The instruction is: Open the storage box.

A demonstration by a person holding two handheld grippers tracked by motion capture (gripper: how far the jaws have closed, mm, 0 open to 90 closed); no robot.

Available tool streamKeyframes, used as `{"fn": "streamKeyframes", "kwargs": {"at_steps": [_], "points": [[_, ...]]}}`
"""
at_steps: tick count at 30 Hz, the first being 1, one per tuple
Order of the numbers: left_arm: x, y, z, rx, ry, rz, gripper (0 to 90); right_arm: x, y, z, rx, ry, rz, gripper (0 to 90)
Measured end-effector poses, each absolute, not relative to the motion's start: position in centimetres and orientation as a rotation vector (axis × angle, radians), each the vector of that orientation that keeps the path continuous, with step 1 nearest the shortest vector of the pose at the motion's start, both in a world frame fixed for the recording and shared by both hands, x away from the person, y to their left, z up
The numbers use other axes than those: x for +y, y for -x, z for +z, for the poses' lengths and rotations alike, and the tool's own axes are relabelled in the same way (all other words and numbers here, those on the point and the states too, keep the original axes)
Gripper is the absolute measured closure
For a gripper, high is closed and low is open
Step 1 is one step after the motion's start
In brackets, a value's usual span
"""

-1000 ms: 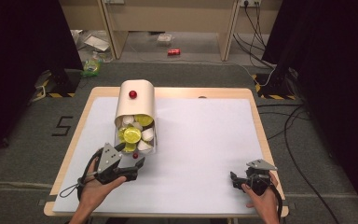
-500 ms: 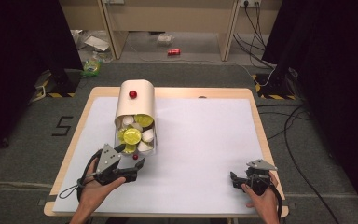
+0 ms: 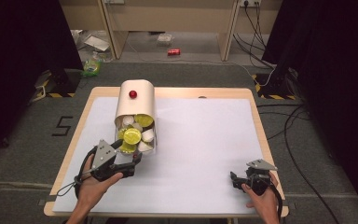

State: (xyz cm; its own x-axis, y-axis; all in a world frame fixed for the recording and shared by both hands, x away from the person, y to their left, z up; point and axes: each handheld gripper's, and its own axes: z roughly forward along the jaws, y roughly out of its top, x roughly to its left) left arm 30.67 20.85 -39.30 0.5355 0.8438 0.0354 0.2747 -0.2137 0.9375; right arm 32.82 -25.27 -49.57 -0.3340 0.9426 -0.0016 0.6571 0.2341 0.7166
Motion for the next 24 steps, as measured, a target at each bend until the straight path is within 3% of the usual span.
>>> {"fn": "streamKeyframes", "kwargs": {"at_steps": [24], "points": [[21.2, -33.0, -38.8, 0.990, -1.729, 0.745, 19.5, -25.3, -32.8, -49.6, 2.077, -1.467, 0.878, 12.7]]}}
